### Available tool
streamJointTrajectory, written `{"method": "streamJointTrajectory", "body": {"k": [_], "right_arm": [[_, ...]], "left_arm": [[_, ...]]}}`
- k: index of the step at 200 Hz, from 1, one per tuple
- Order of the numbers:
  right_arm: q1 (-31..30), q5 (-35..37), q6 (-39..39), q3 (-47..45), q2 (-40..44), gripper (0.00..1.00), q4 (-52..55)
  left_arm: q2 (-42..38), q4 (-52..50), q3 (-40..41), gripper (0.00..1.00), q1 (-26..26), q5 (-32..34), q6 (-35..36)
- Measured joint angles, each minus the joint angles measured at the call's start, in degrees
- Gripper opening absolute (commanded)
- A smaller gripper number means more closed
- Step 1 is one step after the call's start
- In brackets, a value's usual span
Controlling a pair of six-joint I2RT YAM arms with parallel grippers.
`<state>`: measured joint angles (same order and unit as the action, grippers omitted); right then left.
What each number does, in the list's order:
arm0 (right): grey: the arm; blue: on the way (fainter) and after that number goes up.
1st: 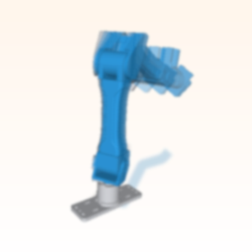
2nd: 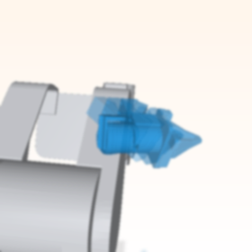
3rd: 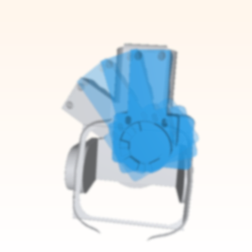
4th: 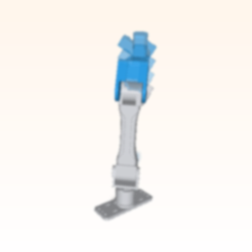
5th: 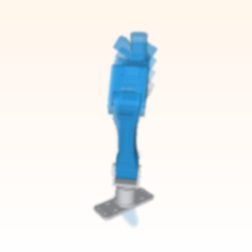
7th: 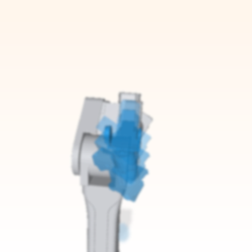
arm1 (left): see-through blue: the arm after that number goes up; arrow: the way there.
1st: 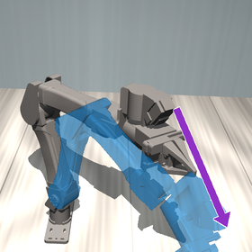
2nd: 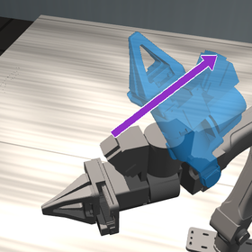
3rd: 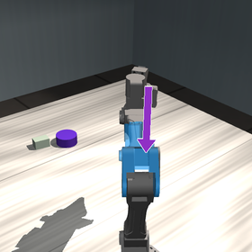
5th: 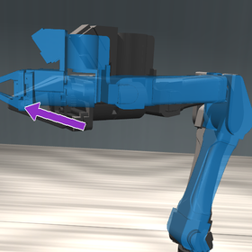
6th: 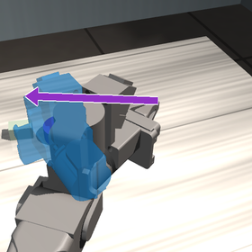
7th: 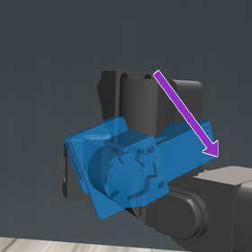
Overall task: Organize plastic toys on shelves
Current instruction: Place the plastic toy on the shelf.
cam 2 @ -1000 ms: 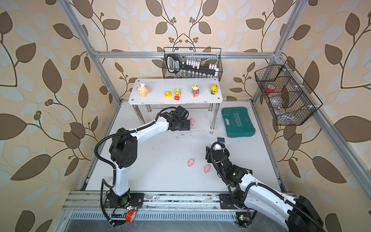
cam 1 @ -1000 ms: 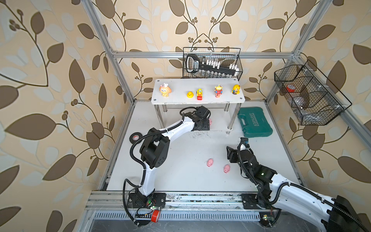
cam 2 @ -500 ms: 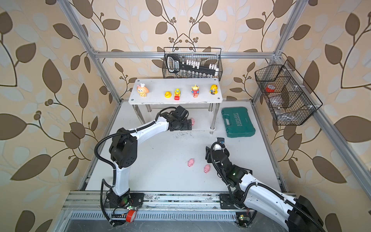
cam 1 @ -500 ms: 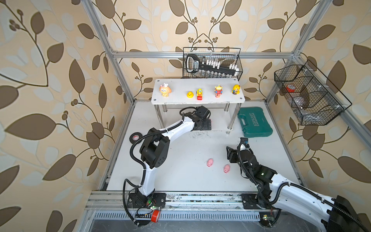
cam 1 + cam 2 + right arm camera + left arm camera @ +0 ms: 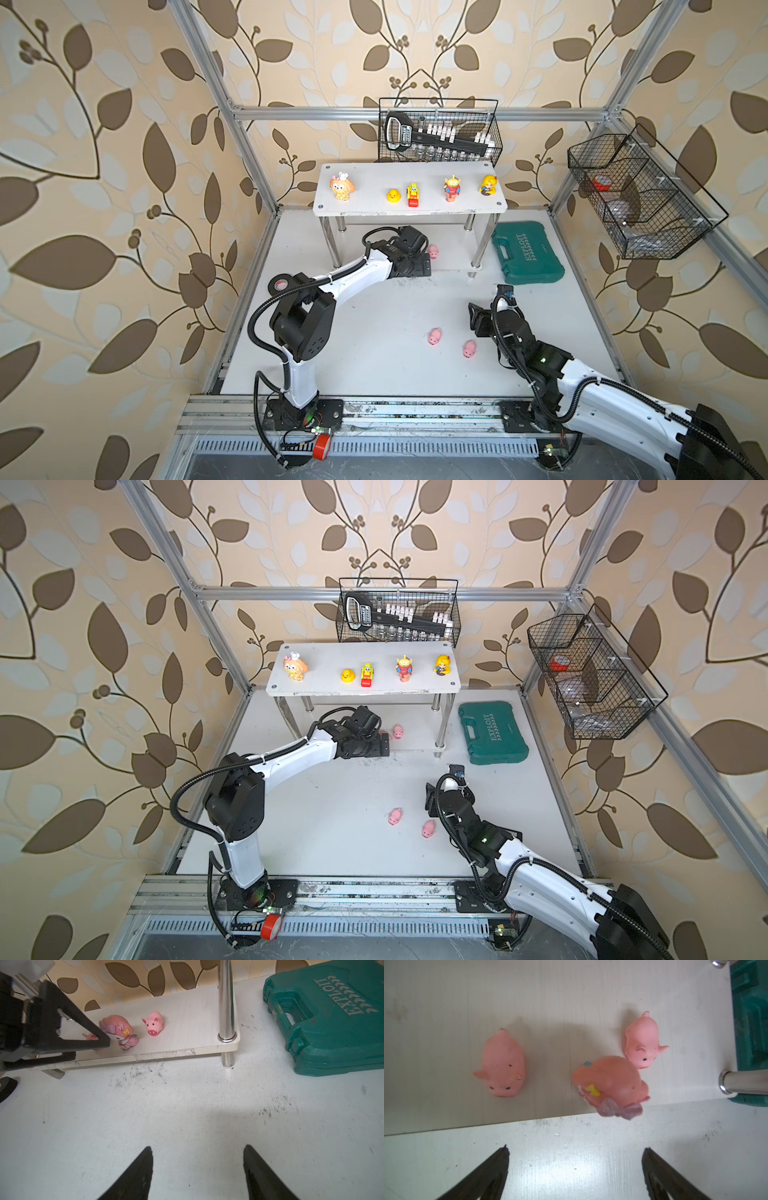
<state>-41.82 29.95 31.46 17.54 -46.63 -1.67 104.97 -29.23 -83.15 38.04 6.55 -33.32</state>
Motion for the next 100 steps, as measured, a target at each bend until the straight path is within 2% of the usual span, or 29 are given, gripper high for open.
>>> {"method": "streamJointTrajectory", "body": {"k": [58,83,100], "right_arm": [[0.0,-0.13,-0.02,0.02,-0.44,0.67,-0.07],[0.0,-0.98,-0.2,0.04,-2.34,0.68,-0.02],[0.0,-2.45,0.11,0.13,-3.67,0.68,-0.02]], "left_arm": [[-16.33,4.2,13.09,0.99,4.17,3.32,0.52],[-25.97,3.98,20.63,0.99,4.72,7.34,1.22],[-29.59,3.3,25.11,0.99,4.57,10.84,1.14]]}}
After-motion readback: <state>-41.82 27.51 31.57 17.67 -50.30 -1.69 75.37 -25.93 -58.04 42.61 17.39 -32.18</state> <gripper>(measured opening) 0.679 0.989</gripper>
